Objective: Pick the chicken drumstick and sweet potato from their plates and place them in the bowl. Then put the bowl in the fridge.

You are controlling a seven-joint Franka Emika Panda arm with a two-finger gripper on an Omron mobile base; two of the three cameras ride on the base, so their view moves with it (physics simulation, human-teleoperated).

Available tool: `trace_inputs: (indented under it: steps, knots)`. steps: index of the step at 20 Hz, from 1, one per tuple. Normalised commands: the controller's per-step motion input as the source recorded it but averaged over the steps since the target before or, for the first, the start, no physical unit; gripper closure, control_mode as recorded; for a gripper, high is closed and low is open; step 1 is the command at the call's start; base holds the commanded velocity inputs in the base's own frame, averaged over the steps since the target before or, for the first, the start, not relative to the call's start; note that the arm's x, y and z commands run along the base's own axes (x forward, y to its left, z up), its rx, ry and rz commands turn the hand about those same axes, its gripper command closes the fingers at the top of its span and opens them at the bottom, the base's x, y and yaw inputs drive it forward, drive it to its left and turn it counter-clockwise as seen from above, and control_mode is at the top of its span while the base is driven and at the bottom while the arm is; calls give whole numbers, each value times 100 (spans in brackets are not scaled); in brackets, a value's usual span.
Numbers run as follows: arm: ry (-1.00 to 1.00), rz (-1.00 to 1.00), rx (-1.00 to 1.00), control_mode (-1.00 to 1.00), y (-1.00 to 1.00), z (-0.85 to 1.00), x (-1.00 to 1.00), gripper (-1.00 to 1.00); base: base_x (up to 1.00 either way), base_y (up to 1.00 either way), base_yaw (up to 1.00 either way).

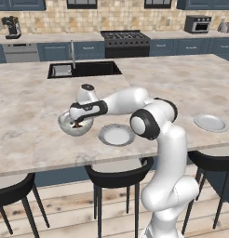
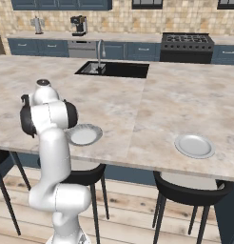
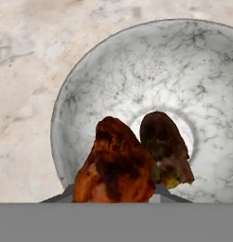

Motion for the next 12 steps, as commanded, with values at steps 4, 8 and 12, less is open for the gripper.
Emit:
trace_inputs:
  steps: [4, 8, 12]
  knots:
    - [0, -7, 0, -100, 4, -22, 0, 100, 0, 0, 0]
    - [0, -5, 0, -100, 0, -9, 0, 100, 0, 0, 0]
    - [0, -7, 0, -100, -1, 0, -2, -100, 0, 0, 0]
